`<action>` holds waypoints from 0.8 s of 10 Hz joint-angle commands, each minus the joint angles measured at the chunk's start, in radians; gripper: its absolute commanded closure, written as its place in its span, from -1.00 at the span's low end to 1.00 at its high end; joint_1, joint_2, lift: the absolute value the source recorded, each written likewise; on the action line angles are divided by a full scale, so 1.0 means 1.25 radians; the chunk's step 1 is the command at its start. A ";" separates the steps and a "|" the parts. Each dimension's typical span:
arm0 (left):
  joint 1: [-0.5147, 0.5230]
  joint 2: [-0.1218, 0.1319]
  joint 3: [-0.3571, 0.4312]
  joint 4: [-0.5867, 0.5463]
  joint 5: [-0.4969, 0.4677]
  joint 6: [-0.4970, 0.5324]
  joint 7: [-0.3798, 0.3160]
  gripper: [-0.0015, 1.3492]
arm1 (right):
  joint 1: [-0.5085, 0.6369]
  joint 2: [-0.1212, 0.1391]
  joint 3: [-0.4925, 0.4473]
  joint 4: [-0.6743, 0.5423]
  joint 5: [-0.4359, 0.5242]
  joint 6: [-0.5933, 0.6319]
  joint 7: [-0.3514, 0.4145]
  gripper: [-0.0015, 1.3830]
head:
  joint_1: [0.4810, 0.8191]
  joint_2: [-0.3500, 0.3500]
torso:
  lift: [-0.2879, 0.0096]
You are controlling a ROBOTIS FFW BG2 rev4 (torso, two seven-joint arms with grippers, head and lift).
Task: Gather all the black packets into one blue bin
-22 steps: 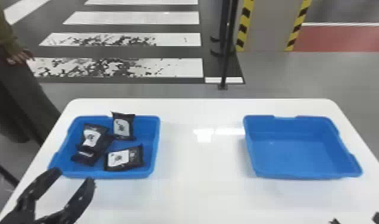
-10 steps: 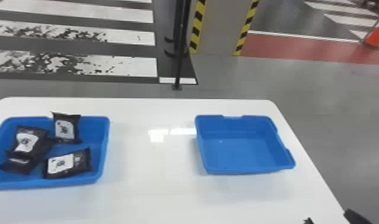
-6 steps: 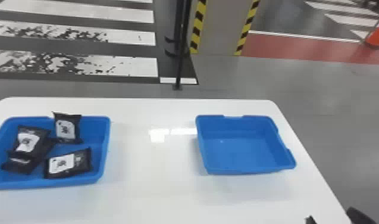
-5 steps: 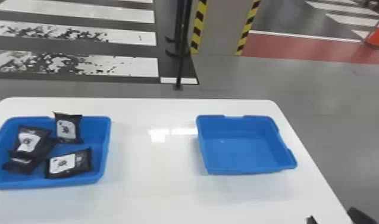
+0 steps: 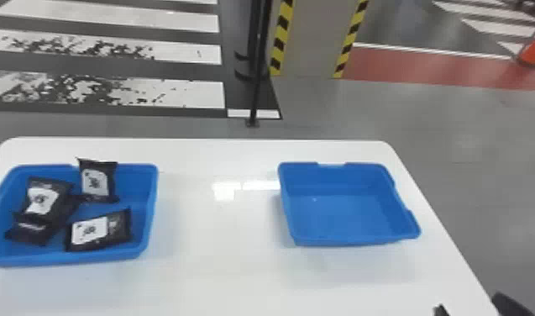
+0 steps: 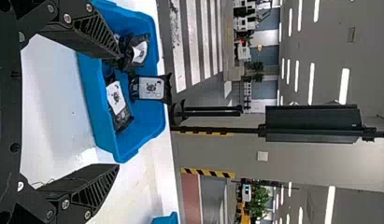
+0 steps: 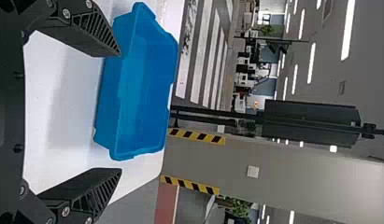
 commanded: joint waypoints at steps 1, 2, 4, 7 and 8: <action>0.000 0.000 0.000 0.000 0.001 0.001 0.000 -0.69 | 0.000 0.002 0.000 -0.001 -0.001 0.000 0.000 -0.79 | 0.27 -0.55 | 0.20; -0.002 0.000 0.000 0.000 0.002 0.003 0.000 -0.69 | 0.000 0.002 0.000 0.001 -0.003 0.000 0.000 -0.79 | 0.27 -0.55 | 0.20; -0.002 0.000 -0.002 0.000 0.002 0.003 0.000 -0.69 | -0.002 0.002 0.000 0.001 -0.003 0.000 0.000 -0.79 | 0.27 -0.55 | 0.20; -0.002 0.000 -0.002 0.002 0.005 0.005 0.000 -0.69 | -0.002 0.002 0.000 0.001 -0.003 0.000 0.000 -0.79 | 0.27 -0.55 | 0.20; -0.002 0.000 -0.002 0.002 0.005 0.005 0.000 -0.69 | -0.002 0.002 0.000 0.003 -0.003 0.000 0.000 -0.79 | 0.27 -0.55 | 0.20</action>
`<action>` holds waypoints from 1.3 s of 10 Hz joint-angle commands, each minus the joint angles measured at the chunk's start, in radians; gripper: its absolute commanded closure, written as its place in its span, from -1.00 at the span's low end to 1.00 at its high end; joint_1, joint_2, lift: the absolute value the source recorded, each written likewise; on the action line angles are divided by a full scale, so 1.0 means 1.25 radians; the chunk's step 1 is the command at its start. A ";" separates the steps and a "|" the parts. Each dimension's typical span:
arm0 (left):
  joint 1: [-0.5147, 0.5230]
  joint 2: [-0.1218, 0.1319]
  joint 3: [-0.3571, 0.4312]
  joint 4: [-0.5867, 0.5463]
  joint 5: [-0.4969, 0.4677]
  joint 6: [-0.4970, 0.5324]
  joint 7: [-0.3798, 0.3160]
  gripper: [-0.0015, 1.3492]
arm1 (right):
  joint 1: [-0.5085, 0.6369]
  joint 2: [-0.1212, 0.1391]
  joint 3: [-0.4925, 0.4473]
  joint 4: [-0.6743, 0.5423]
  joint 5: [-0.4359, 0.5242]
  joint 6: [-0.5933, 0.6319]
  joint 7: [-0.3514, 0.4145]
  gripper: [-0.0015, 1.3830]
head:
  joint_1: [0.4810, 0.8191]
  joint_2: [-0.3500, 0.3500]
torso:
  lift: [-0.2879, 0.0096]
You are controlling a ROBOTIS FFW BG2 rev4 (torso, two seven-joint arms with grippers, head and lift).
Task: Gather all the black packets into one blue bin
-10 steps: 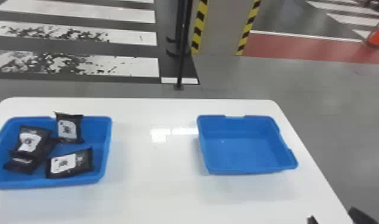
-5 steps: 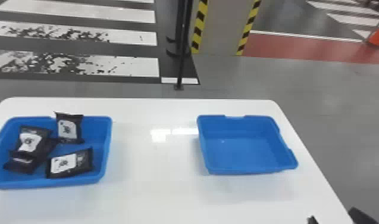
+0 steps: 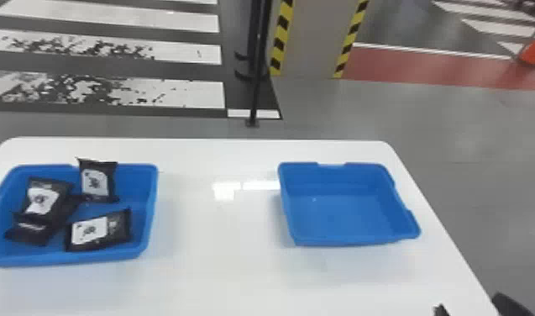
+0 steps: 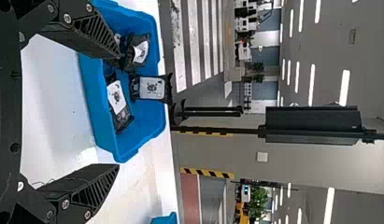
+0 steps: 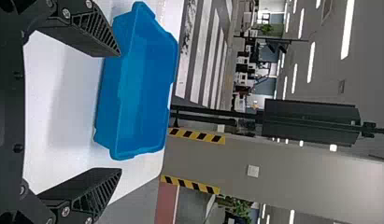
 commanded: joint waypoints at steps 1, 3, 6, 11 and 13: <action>0.000 0.000 0.000 0.000 0.000 0.001 0.000 -0.69 | -0.002 0.002 0.000 0.001 -0.002 0.000 0.000 -0.79 | 0.27 -0.55 | 0.20; 0.000 0.001 0.000 0.002 0.002 0.001 0.000 -0.69 | -0.002 0.002 0.000 0.004 -0.006 0.000 0.000 -0.79 | 0.27 -0.56 | 0.20; 0.002 0.001 -0.002 0.002 0.003 -0.001 0.000 -0.69 | -0.002 0.002 0.000 0.004 -0.008 0.000 0.000 -0.79 | 0.27 -0.56 | 0.20; 0.000 0.002 -0.005 0.004 0.003 -0.001 -0.001 -0.69 | -0.004 0.002 0.000 0.006 -0.010 0.000 0.000 -0.79 | 0.27 -0.57 | 0.20; -0.002 0.004 -0.006 0.004 0.006 0.001 -0.001 -0.69 | -0.006 0.002 0.000 0.008 -0.010 0.000 0.000 -0.79 | 0.27 -0.58 | 0.20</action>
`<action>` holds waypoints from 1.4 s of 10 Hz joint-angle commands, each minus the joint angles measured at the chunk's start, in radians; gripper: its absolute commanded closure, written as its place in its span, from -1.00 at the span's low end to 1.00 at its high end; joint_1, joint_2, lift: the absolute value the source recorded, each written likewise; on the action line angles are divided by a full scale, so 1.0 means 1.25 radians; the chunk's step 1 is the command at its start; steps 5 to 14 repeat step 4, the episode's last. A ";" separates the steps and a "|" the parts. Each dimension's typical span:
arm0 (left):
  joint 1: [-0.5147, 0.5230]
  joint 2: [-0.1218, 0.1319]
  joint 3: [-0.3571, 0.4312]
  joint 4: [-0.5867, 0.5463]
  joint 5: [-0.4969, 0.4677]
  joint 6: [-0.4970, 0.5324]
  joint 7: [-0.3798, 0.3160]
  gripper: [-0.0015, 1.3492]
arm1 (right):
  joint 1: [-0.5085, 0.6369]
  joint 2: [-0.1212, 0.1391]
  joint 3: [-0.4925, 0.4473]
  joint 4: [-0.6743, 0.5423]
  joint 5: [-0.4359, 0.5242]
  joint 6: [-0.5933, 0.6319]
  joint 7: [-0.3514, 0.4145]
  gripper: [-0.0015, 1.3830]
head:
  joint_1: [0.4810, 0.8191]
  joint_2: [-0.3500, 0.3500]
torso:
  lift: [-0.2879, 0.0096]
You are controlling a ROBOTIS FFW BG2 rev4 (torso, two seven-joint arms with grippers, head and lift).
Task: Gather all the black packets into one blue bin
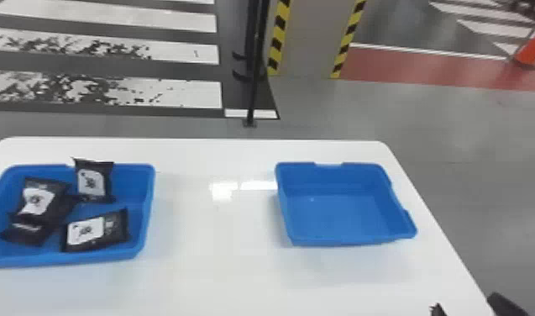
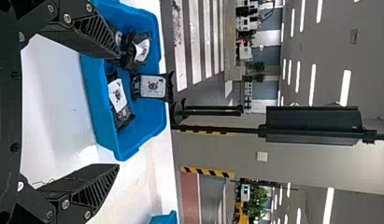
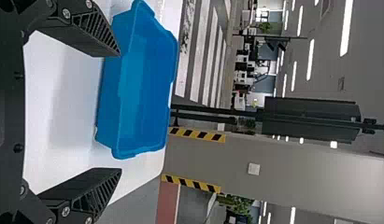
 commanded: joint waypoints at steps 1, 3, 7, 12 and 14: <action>-0.001 0.001 -0.001 0.002 0.002 0.000 0.001 -0.69 | -0.001 0.002 0.000 0.000 0.000 0.000 0.000 -0.79 | 0.27 -0.58 | 0.20; -0.003 0.001 -0.002 0.004 0.004 -0.002 0.001 -0.69 | -0.001 0.002 0.000 0.000 -0.002 0.000 0.000 -0.79 | 0.27 -0.59 | 0.20; -0.003 0.001 -0.004 0.004 0.004 -0.002 0.000 -0.69 | -0.003 0.002 0.000 0.000 -0.002 0.002 0.000 -0.79 | 0.27 -0.59 | 0.20; -0.003 0.001 -0.004 0.004 0.004 -0.002 0.000 -0.69 | -0.003 0.002 0.000 0.000 -0.002 0.002 0.000 -0.79 | 0.27 -0.59 | 0.20; -0.003 0.001 -0.004 0.004 0.004 -0.002 0.000 -0.69 | -0.003 0.002 0.000 0.000 -0.002 0.002 0.000 -0.79 | 0.27 -0.59 | 0.20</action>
